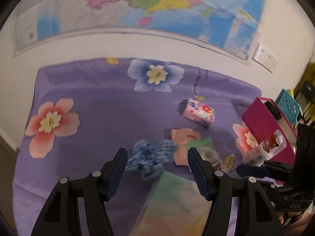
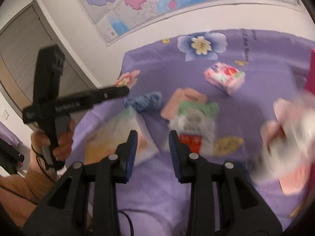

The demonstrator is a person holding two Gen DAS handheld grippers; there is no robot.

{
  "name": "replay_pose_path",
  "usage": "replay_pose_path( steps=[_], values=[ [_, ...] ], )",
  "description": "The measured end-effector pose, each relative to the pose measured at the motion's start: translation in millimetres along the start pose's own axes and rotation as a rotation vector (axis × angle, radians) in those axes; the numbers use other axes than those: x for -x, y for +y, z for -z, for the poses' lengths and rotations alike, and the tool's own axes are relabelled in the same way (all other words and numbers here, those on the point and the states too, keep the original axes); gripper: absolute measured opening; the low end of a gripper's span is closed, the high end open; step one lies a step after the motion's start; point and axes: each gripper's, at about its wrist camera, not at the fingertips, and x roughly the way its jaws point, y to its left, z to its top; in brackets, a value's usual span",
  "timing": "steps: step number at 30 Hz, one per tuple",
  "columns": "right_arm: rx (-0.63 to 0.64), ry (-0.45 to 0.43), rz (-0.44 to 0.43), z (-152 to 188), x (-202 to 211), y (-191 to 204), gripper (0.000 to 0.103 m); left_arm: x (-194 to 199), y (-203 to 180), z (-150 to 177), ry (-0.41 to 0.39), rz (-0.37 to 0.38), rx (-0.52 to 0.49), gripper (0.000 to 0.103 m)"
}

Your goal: Organize soft objects

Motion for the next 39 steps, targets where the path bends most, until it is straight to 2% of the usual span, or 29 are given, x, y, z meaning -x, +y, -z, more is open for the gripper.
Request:
replay_pose_path(
  steps=[3, 10, 14, 16, 22, 23, 24, 26, 29, 30, 39],
  values=[
    [-0.005, 0.017, -0.031, -15.5, -19.5, 2.2, 0.039, -6.4, 13.0, 4.6, 0.029, 0.002, 0.033, 0.064],
    [-0.042, 0.064, -0.072, -43.6, -63.8, 0.6, 0.039, -18.6, 36.7, 10.4, 0.087, 0.089, 0.113, 0.064],
    [-0.084, 0.082, -0.086, -56.9, -83.7, -1.5, 0.050, -25.0, 40.1, 11.3, 0.101, 0.111, 0.124, 0.064],
    [-0.102, 0.100, -0.083, -61.1, -95.1, -3.5, 0.051, -28.6, 42.7, 11.9, 0.108, 0.133, 0.132, 0.064],
    [-0.160, 0.153, -0.083, -60.9, -119.7, -14.9, 0.050, -34.8, 51.1, 12.3, 0.129, 0.210, 0.157, 0.055],
    [-0.175, 0.160, -0.089, -59.8, -121.8, -17.6, 0.041, -36.2, 52.0, 11.6, 0.132, 0.221, 0.160, 0.052],
    [-0.184, 0.164, -0.097, -58.6, -123.3, -19.7, 0.026, -37.1, 52.2, 11.2, 0.135, 0.232, 0.162, 0.048],
    [-0.172, 0.163, -0.093, -57.9, -124.0, -19.9, 0.012, -37.7, 51.3, 10.4, 0.138, 0.258, 0.166, 0.042],
    [-0.157, 0.139, -0.106, -57.8, -117.3, -16.5, 0.009, -34.1, 46.7, 8.7, 0.127, 0.274, 0.166, 0.028],
    [-0.147, 0.124, -0.103, -58.4, -113.3, -14.3, 0.008, -32.6, 44.5, 7.8, 0.122, 0.276, 0.161, 0.027],
    [-0.091, -0.005, -0.143, -66.7, -58.3, -2.9, 0.007, -3.2, 15.4, -2.1, 0.038, 0.332, 0.106, 0.025]
  ],
)
